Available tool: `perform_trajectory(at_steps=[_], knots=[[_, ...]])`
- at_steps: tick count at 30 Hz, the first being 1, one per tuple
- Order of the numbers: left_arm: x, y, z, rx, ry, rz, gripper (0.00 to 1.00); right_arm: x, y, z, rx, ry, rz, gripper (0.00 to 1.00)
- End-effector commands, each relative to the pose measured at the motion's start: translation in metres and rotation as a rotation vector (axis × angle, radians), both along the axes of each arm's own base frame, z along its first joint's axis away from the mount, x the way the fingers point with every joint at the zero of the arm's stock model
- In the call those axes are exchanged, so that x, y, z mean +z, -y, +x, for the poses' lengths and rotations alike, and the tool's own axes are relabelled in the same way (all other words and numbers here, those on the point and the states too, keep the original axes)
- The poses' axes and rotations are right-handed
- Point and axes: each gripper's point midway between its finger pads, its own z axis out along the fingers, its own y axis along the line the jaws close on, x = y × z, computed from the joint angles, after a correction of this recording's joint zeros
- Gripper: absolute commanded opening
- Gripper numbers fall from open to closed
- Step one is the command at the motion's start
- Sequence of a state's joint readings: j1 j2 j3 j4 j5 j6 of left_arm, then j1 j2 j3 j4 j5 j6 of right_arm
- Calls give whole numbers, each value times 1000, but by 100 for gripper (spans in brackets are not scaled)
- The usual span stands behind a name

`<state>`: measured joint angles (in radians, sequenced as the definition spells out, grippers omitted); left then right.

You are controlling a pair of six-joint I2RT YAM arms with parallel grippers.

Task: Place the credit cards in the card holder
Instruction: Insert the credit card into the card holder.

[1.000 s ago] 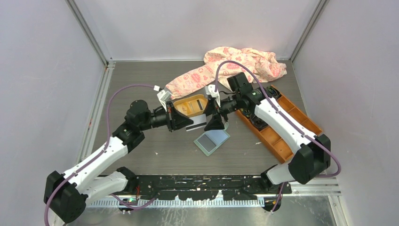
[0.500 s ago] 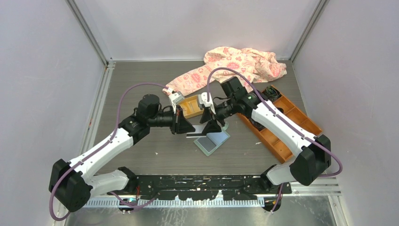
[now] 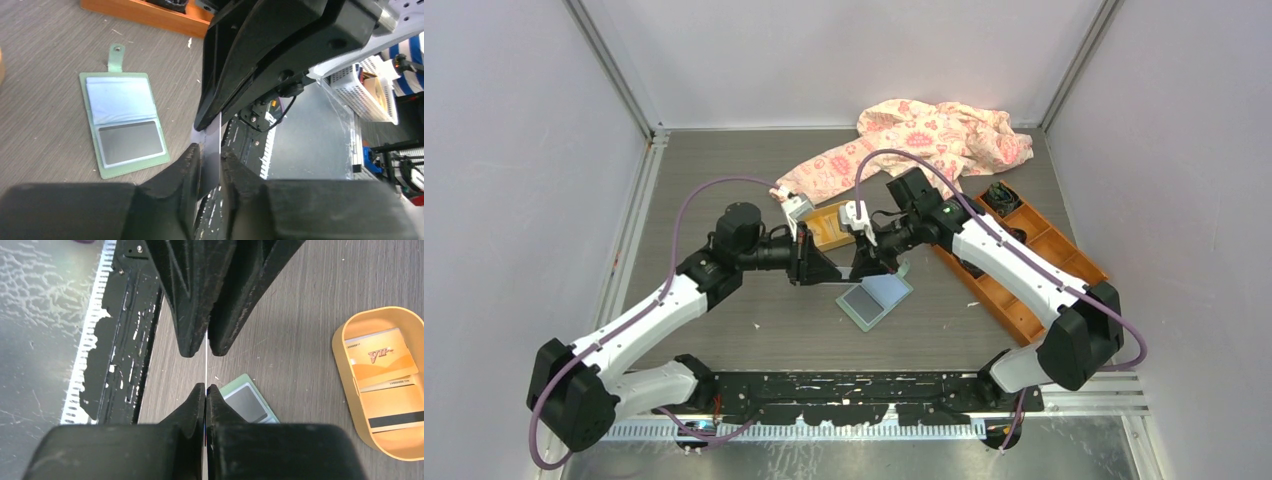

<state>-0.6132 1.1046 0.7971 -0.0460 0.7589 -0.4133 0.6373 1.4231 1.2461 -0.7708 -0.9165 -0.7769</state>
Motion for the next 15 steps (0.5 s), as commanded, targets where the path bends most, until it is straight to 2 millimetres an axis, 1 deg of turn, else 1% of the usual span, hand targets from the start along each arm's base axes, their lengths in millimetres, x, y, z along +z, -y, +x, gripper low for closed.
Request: perform_trajectory(at_steps=[1, 3, 5, 6, 8, 11, 15], knots=[[29, -3, 7, 88, 128, -128, 36, 21, -9, 6, -37, -78, 100, 1], [36, -9, 7, 139, 183, -205, 54, 29, -8, 10, -68, -142, 145, 1], [41, -16, 5, 185, 223, -289, 64, 36, -7, 15, -99, -210, 188, 1], [42, -20, 5, 209, 238, -323, 66, 39, -7, 17, -120, -261, 207, 1], [46, -26, 4, 247, 268, -400, 68, 48, -12, 22, -157, -342, 247, 1], [54, -32, 5, 291, 289, -500, 68, 54, -17, 21, -150, -443, 276, 1], [59, -34, 15, 346, 268, -546, 66, 58, -25, 23, -150, -502, 317, 1]])
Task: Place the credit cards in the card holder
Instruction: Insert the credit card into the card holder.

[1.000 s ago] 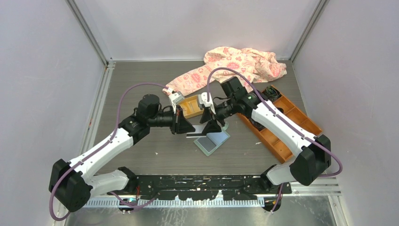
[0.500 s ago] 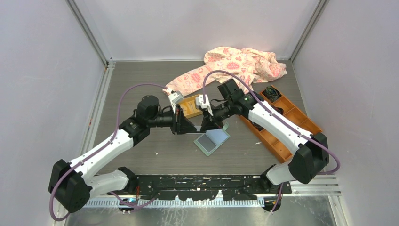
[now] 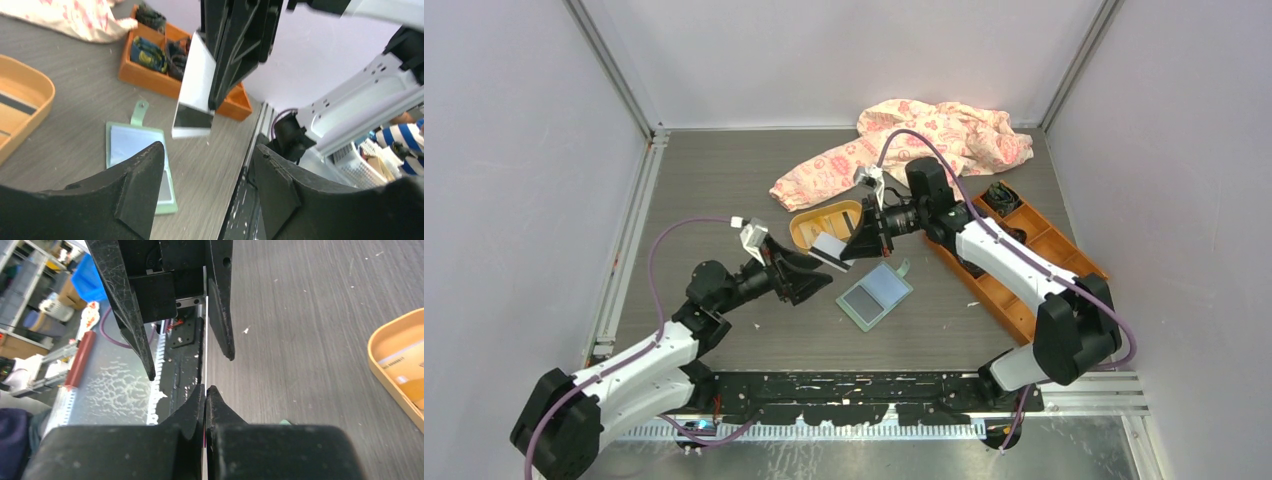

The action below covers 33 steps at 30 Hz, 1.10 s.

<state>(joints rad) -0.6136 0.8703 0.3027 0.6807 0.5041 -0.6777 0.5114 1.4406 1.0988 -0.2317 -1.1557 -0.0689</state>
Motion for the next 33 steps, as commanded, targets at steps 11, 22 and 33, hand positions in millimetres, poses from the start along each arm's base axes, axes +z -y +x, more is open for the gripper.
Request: perform_trajectory(at_steps=[11, 22, 33], knots=[[65, -2, 20, 84, 111, -261, 1, 24, -18, -8, 58, -81, 106, 1], [48, 17, 8, -122, 55, -90, 0, 19, -9, -13, 76, -17, 42, 26], [45, 18, 12, -138, 41, -65, 0, 24, -2, -13, 68, 17, 32, 10]])
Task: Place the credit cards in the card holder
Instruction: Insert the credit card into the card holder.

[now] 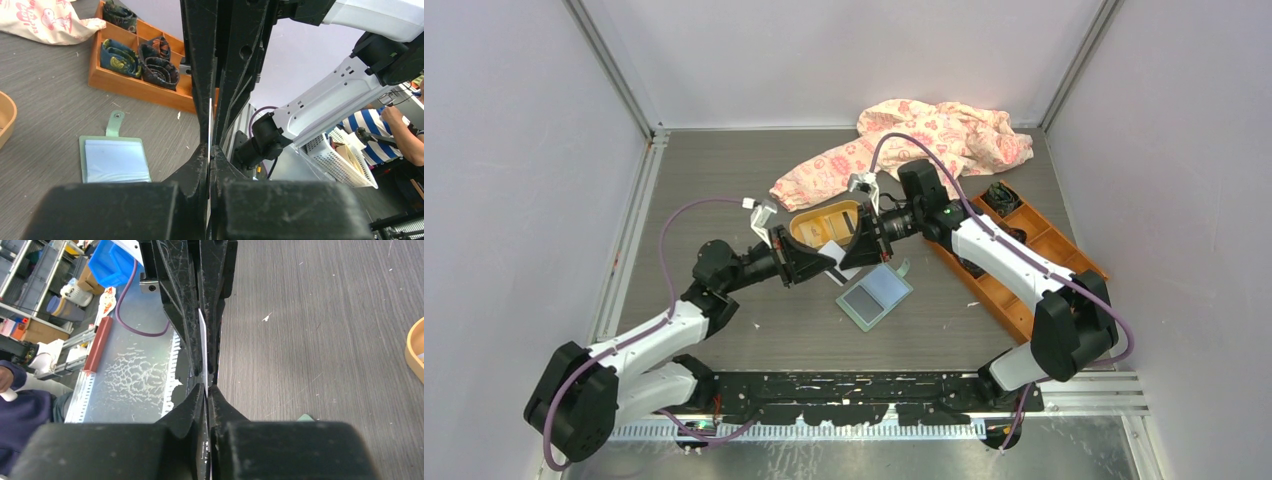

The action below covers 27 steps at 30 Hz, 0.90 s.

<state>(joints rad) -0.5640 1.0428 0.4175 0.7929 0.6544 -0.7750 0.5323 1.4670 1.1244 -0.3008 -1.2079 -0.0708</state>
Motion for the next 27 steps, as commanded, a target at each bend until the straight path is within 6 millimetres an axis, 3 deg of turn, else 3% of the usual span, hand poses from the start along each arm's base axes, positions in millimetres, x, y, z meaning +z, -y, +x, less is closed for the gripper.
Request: perform_trajectory(at_steps=[1, 5, 8, 11, 14, 17, 21, 27], knots=[[21, 2, 0, -26, 73, -20, 0, 25, 2, 3, 6, 88, 46, 6], [20, 1, 6, 5, 54, -24, 2, 24, 2, 2, 11, 84, 48, 1], [12, -10, 19, 112, -6, -17, 36, 13, 6, 5, -25, 55, 16, 1], [-11, -28, 26, 247, -78, 0, 57, -15, 22, 16, -127, 2, -63, 1], [-50, -44, 27, 349, -239, 26, 58, -45, 44, 28, -222, -57, -193, 1], [-82, -48, 18, 361, -379, 53, 55, -88, 70, 21, -217, -167, -403, 1], [-102, -44, 6, 338, -496, 27, 49, -122, 92, 22, -212, -286, -575, 1], [-125, -22, -7, 386, -524, 104, 47, -151, 106, 28, -249, -314, -706, 1]])
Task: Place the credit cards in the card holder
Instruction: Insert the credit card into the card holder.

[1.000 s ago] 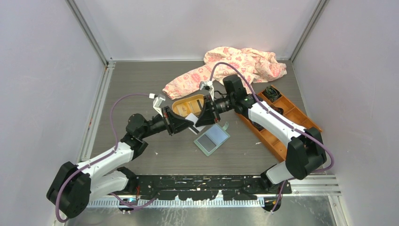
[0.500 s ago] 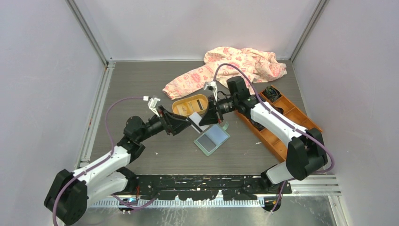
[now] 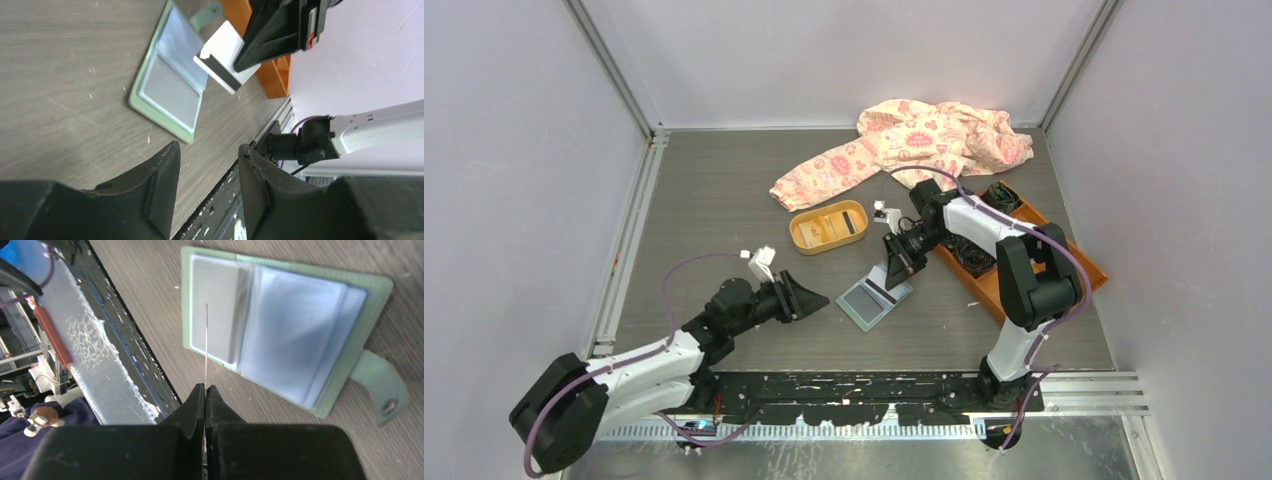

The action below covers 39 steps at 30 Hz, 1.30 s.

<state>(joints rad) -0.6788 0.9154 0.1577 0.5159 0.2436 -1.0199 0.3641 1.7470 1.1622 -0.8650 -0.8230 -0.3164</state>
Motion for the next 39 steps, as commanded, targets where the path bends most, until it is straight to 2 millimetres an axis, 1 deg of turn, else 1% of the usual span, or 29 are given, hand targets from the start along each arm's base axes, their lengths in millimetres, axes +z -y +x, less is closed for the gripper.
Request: perform_trajectory(at_steps=[1, 3, 5, 10, 15, 23, 27, 30, 39], knots=[[2, 12, 6, 82, 14, 16, 47, -1, 14, 3, 20, 19, -102, 1], [-8, 17, 6, 86, -3, 41, 46, -6, 16, 3, 20, 3, -118, 1], [-16, 23, 7, 79, -25, 51, 43, -12, 16, 3, 19, -12, -128, 1], [-36, 41, 11, 59, -78, 85, 39, -22, 14, 5, 21, -53, -131, 1], [-57, 53, 11, 48, -133, 97, 38, -28, 10, 7, 23, -75, -122, 1], [-78, 53, 11, 63, -194, 146, 38, -31, 4, 5, 53, -107, -77, 1], [-87, 51, 10, 65, -224, 175, 37, -21, 2, 5, 57, -89, -49, 1], [-92, 50, 9, 65, -239, 197, 36, -17, 0, 5, 58, -80, -32, 1], [-94, 50, 9, 65, -244, 212, 34, -29, 0, 6, 47, -109, -57, 1]])
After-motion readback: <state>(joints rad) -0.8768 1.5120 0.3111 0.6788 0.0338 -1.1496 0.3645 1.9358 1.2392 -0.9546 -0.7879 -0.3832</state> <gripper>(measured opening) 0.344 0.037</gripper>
